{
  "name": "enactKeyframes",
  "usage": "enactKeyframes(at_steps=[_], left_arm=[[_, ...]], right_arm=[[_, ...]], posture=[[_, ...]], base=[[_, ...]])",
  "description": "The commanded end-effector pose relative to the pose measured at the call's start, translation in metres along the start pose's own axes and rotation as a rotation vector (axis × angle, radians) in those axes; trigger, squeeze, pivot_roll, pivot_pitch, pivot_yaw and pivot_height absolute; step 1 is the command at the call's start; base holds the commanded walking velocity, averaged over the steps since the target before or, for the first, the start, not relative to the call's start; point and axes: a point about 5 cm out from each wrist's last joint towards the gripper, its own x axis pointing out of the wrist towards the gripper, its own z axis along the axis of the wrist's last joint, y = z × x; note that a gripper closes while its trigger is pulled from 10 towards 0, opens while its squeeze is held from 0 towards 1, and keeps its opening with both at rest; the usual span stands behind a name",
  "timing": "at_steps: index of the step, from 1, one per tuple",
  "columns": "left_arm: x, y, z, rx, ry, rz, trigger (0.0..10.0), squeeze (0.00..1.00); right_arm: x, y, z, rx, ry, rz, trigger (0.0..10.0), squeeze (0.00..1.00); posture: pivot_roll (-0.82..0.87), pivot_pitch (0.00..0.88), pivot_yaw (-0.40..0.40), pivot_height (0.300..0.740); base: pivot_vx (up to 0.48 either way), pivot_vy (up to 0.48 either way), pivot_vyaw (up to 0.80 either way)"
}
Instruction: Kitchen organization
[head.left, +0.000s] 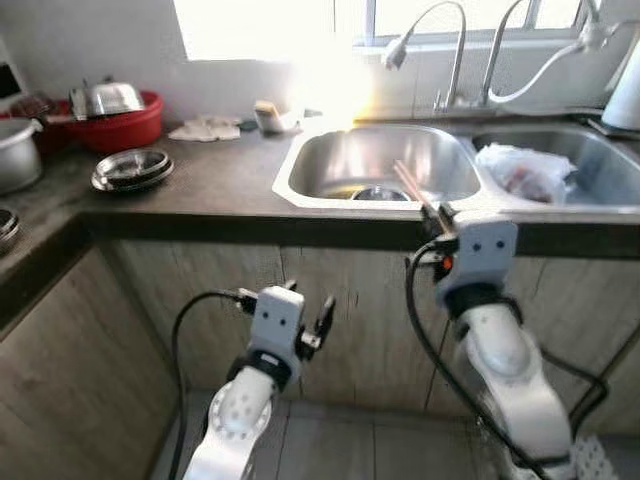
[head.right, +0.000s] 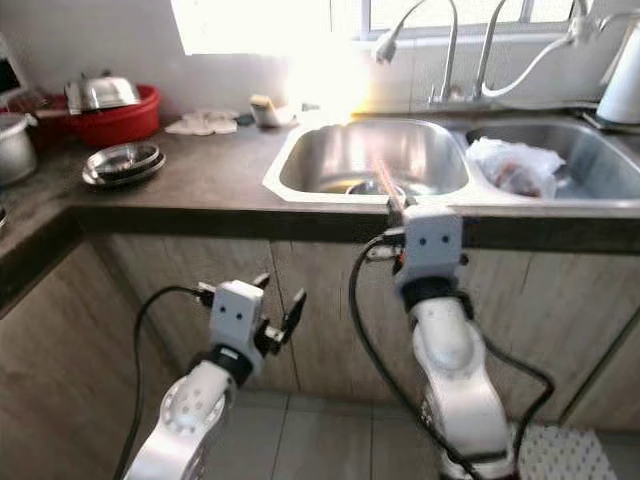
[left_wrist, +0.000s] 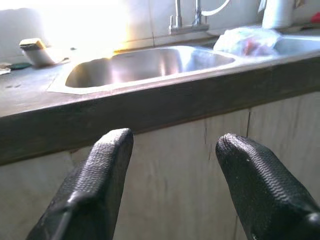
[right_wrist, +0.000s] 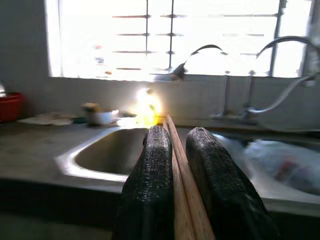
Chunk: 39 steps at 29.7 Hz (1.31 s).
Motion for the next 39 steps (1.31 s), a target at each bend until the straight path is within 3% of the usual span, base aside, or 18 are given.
enactKeyframes(at_steps=[1,6,23,31,39], left_arm=[[-0.002,0.008,0.001,0.028,0.002,0.025,10.0,0.0],[-0.001,0.008,0.001,0.029,0.0,0.026,10.0,0.0],[-0.001,0.009,0.0,0.036,0.003,0.021,10.0,0.0],[0.0,0.009,0.0,0.038,0.0,0.019,10.0,0.0],[0.001,0.008,0.0,0.045,0.006,0.019,10.0,0.0]], right_arm=[[0.005,0.007,0.01,0.02,-0.034,0.03,10.0,0.0],[0.013,0.002,0.016,-0.003,-0.062,0.025,10.0,0.0],[0.027,-0.011,0.006,-0.043,0.018,0.016,10.0,0.0],[0.048,-0.023,0.005,-0.105,0.081,0.021,10.0,0.0],[0.067,-0.026,-0.002,-0.182,0.177,0.07,10.0,0.0]], posture=[[0.1,0.0,-0.003,0.74],[0.1,0.0,-0.006,0.74],[0.1,0.0,-0.01,0.74],[0.1,0.0,-0.017,0.74],[0.1,0.0,-0.018,0.74]], base=[[0.371,0.0,0.0],[0.48,0.0,0.0],[0.48,0.0,0.0],[0.48,0.0,0.0],[0.458,0.0,0.0]])
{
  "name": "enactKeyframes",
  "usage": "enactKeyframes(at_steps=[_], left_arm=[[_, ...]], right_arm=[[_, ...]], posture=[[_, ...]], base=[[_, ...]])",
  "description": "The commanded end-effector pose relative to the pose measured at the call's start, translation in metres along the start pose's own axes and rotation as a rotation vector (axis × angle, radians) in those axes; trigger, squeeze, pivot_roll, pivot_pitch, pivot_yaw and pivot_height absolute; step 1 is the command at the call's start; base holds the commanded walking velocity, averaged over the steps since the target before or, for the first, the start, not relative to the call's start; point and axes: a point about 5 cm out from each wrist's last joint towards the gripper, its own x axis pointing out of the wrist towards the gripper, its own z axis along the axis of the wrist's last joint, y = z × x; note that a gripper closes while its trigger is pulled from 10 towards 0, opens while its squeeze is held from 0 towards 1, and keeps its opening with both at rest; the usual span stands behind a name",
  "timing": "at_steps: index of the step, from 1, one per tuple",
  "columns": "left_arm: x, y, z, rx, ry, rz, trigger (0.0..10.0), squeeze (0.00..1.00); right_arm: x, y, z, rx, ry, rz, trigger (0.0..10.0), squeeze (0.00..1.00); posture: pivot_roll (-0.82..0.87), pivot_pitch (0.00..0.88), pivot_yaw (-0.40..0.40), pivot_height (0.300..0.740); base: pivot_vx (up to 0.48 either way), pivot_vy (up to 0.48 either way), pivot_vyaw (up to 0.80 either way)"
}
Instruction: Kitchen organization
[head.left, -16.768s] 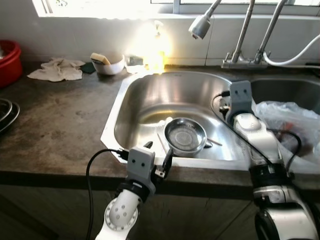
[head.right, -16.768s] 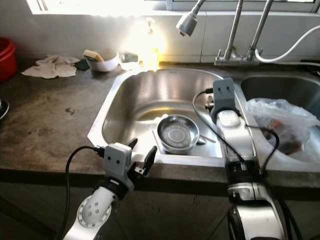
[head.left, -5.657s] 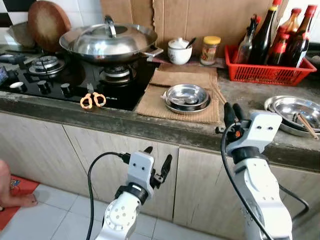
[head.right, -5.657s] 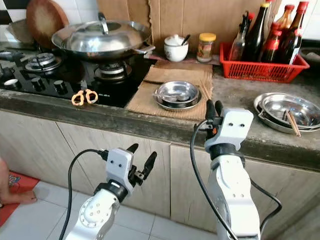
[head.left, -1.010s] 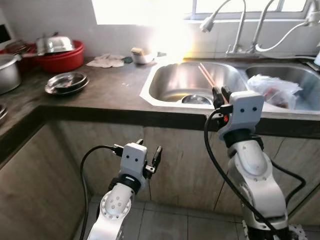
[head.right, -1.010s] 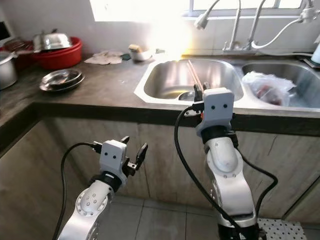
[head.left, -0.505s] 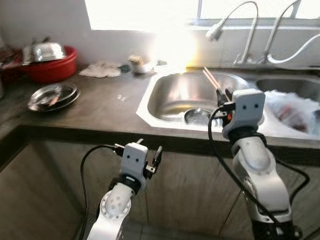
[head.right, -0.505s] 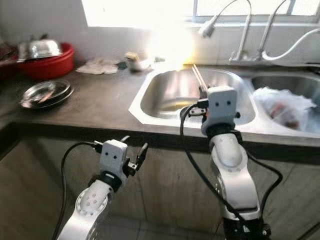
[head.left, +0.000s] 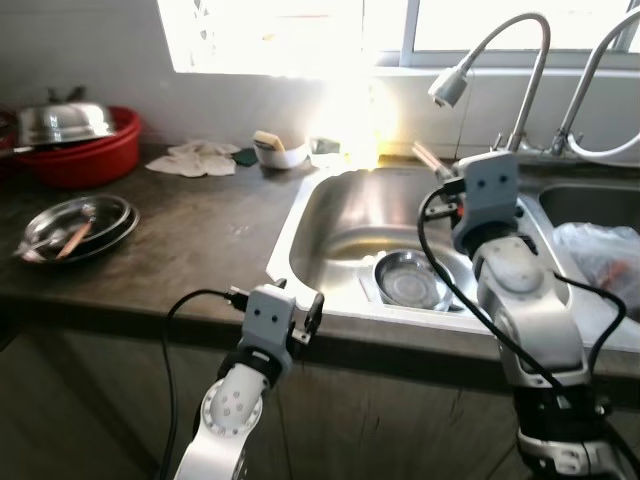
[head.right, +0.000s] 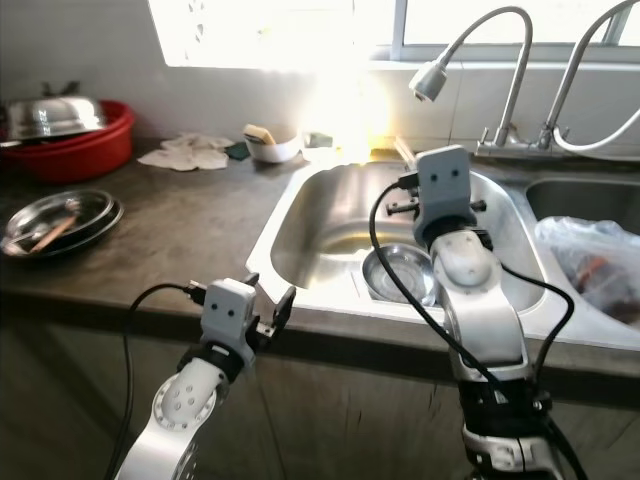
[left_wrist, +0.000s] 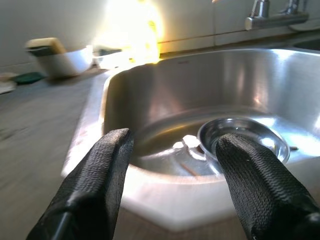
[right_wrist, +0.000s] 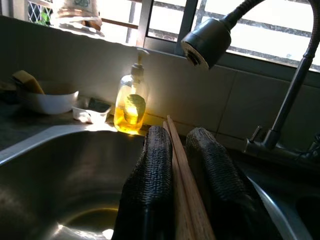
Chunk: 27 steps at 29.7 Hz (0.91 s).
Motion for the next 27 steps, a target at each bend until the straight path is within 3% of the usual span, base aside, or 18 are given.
enactKeyframes(at_steps=[1,8,14,23,25,27], left_arm=[[0.002,-0.006,0.003,0.009,-0.01,-0.027,10.0,0.0],[0.0,-0.005,0.001,0.0,0.002,-0.013,10.0,0.0],[-0.001,-0.006,0.001,0.0,0.005,-0.014,10.0,0.0],[-0.002,-0.005,0.003,0.0,-0.005,-0.003,10.0,0.0],[-0.003,-0.005,0.004,-0.002,-0.01,-0.001,10.0,0.0],[-0.003,-0.005,0.004,-0.003,-0.01,-0.001,10.0,0.0]], right_arm=[[0.003,-0.005,-0.003,-0.043,0.037,0.004,10.0,0.0],[0.013,0.006,-0.016,-0.068,0.161,0.096,10.0,0.0],[0.019,0.018,-0.038,-0.015,0.339,0.213,10.0,0.0],[0.022,0.023,-0.061,-0.023,0.467,0.267,10.0,0.0],[0.022,0.024,-0.066,-0.009,0.488,0.269,10.0,1.0],[0.022,0.024,-0.069,-0.007,0.498,0.263,10.0,1.0]], posture=[[0.1,0.0,-0.018,0.74],[0.11,0.0,-0.022,0.74],[0.11,0.0,-0.025,0.74],[0.12,0.002,-0.032,0.74],[0.12,0.003,-0.035,0.74],[0.12,0.004,-0.036,0.74]], base=[[0.307,0.0,0.0],[0.0,0.0,0.0],[0.0,0.0,0.0],[0.0,0.0,0.0],[0.0,0.0,0.0],[0.0,0.0,0.0]])
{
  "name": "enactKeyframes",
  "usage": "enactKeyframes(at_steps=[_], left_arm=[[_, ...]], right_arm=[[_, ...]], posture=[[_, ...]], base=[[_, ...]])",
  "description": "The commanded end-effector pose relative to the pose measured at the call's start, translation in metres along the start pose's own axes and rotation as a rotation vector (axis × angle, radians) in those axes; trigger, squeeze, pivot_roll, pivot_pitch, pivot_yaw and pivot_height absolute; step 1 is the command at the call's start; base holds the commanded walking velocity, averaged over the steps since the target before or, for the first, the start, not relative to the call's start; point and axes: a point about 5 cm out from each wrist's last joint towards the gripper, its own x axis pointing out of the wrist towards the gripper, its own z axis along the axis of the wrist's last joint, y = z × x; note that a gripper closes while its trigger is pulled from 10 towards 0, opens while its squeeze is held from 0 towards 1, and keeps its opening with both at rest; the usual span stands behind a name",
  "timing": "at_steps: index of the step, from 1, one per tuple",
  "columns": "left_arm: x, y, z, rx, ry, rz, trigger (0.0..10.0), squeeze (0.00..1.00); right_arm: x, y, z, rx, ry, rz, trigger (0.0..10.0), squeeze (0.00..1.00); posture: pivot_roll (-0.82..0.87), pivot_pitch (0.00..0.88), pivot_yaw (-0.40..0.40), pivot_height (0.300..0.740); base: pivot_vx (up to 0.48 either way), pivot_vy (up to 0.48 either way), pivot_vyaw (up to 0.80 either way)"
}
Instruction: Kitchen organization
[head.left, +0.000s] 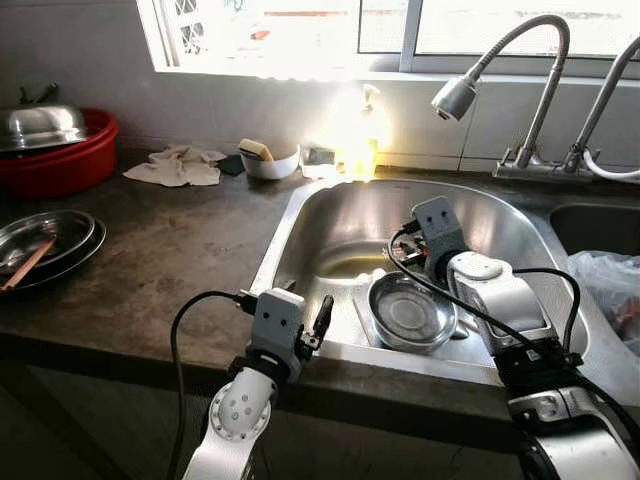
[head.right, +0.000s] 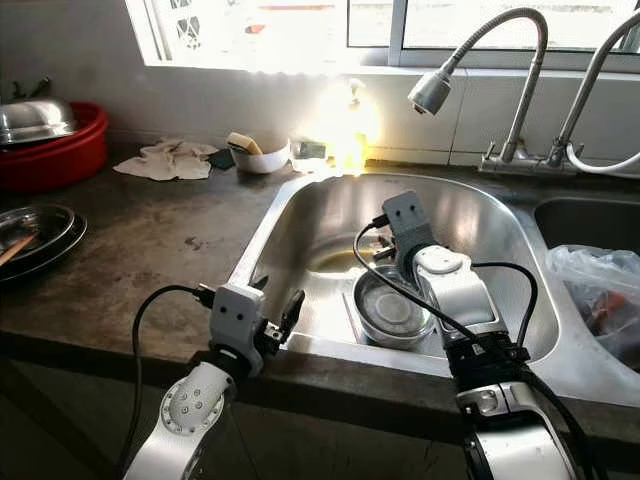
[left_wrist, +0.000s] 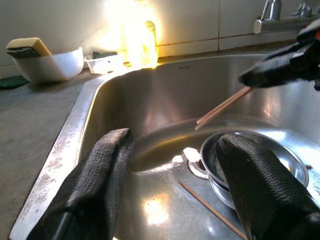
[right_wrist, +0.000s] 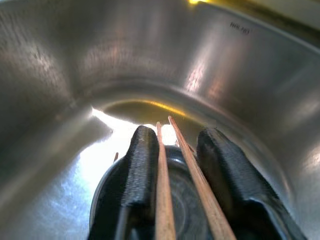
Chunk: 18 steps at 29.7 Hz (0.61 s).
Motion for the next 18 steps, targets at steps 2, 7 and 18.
enactKeyframes(at_steps=[2,7,18], left_arm=[[-0.001,0.001,0.002,0.004,-0.004,0.001,10.0,0.0],[-0.002,0.0,0.001,0.005,0.0,0.001,10.0,0.0],[-0.002,-0.001,0.001,0.003,0.003,0.001,10.0,0.0]], right_arm=[[0.001,0.0,0.003,-0.002,-0.005,-0.002,10.0,1.0],[-0.001,0.0,0.0,0.013,-0.015,-0.013,10.0,1.0],[-0.018,0.006,0.011,0.086,-0.217,-0.057,10.0,0.0]], posture=[[0.12,0.002,-0.037,0.74],[0.12,0.002,-0.037,0.74],[0.12,0.0,-0.039,0.74]], base=[[0.0,0.0,0.0],[0.0,0.0,0.0],[0.0,0.0,0.0]])
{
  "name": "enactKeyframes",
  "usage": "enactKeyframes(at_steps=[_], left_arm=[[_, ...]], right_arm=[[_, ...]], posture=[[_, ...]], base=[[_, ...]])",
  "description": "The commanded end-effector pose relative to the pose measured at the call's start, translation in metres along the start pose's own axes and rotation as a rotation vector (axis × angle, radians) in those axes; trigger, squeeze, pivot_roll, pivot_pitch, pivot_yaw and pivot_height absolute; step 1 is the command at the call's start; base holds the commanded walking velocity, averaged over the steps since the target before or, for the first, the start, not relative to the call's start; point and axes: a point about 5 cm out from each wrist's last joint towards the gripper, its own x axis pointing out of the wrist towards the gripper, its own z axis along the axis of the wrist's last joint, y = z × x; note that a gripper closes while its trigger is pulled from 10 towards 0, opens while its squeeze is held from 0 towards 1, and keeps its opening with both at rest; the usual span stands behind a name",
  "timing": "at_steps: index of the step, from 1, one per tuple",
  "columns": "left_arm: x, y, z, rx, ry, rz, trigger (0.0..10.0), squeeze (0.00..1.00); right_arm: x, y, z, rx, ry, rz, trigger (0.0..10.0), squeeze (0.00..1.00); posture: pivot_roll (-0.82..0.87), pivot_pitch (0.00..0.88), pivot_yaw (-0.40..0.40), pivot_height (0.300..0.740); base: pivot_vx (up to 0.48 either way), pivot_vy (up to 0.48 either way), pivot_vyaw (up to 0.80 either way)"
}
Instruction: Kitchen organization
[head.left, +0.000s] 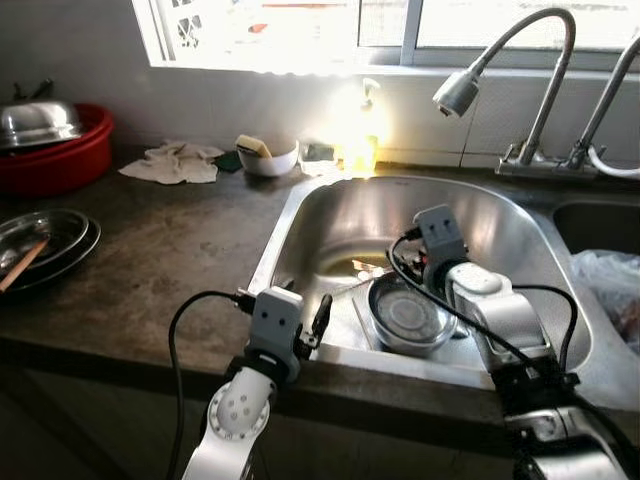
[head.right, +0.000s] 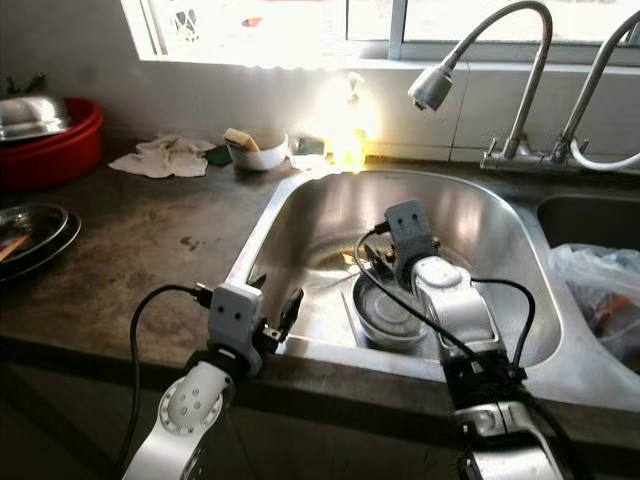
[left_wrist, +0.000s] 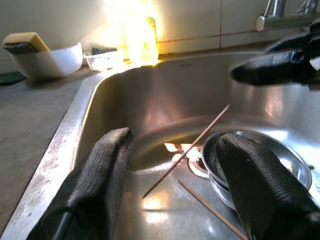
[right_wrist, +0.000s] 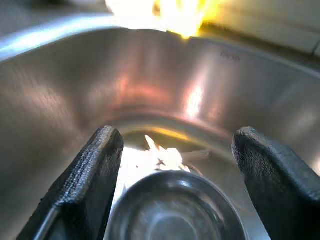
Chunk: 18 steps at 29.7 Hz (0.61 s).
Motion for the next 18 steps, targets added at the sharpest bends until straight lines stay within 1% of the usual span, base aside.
enactKeyframes(at_steps=[1,2,3,4,5,6,7,8,9,11,13,14,15,18], left_arm=[[-0.001,-0.001,0.0,0.004,0.007,-0.003,10.0,0.0],[-0.002,-0.001,0.0,0.001,0.008,-0.006,10.0,0.0],[-0.002,-0.001,0.0,0.001,0.008,-0.006,10.0,0.0],[-0.002,-0.002,-0.001,-0.001,0.008,-0.008,10.0,0.0],[-0.002,-0.002,-0.001,-0.001,0.008,-0.008,10.0,0.0],[-0.003,-0.002,-0.001,-0.002,0.009,-0.012,10.0,0.0],[-0.003,-0.003,-0.002,-0.003,0.01,-0.015,10.0,0.0],[-0.003,-0.003,-0.002,-0.003,0.01,-0.015,10.0,0.0],[-0.003,-0.003,-0.002,-0.003,0.01,-0.017,10.0,0.0],[-0.004,-0.005,-0.002,-0.008,0.011,-0.024,10.0,0.0],[-0.004,-0.006,-0.003,-0.012,0.012,-0.028,10.0,0.0],[-0.004,-0.006,-0.003,-0.012,0.012,-0.028,10.0,0.0],[-0.005,-0.007,-0.003,-0.013,0.015,-0.032,10.0,0.0],[-0.006,-0.008,-0.004,-0.014,0.016,-0.034,10.0,0.0]], right_arm=[[-0.014,-0.001,0.014,0.035,-0.148,-0.046,10.0,0.0],[-0.03,0.002,0.018,0.058,-0.248,-0.067,10.0,0.0],[-0.03,0.002,0.018,0.058,-0.248,-0.067,10.0,0.0],[-0.04,0.005,0.021,0.072,-0.309,-0.08,10.0,0.0],[-0.04,0.005,0.021,0.072,-0.309,-0.08,10.0,0.0],[-0.053,0.008,0.021,0.093,-0.362,-0.094,10.0,0.0],[-0.062,0.011,0.021,0.105,-0.391,-0.102,10.0,0.0],[-0.062,0.011,0.021,0.105,-0.391,-0.102,10.0,0.0],[-0.066,0.012,0.02,0.114,-0.405,-0.108,10.0,0.0],[-0.079,0.02,0.008,0.14,-0.4,-0.119,10.0,0.0],[-0.087,0.026,0.001,0.162,-0.389,-0.129,10.0,0.0],[-0.087,0.026,0.001,0.162,-0.389,-0.129,10.0,0.0],[-0.091,0.029,-0.004,0.175,-0.378,-0.138,10.0,0.0],[-0.093,0.03,-0.006,0.179,-0.372,-0.143,10.0,0.0]], posture=[[0.12,0.0,-0.035,0.74],[0.11,0.0,-0.033,0.74],[0.11,0.0,-0.033,0.74],[0.11,0.0,-0.031,0.74],[0.11,0.0,-0.031,0.74],[0.1,0.0,-0.026,0.74],[0.1,0.0,-0.025,0.74],[0.1,0.0,-0.025,0.74],[0.09,0.0,-0.025,0.74],[0.09,0.0,-0.026,0.74],[0.09,0.0,-0.023,0.74],[0.09,0.0,-0.023,0.74],[0.09,0.0,-0.021,0.74],[0.09,0.0,-0.022,0.74]], base=[[0.0,0.0,0.0],[0.0,0.0,0.0],[0.0,0.0,0.0],[0.0,0.0,0.0],[0.0,0.0,0.0],[0.0,0.0,0.0],[0.0,0.0,0.0],[0.0,0.0,0.0],[0.0,0.0,0.0],[0.0,0.0,0.0],[0.0,0.0,0.0],[0.0,0.0,0.0],[0.0,0.0,0.0],[0.0,0.0,0.0]])
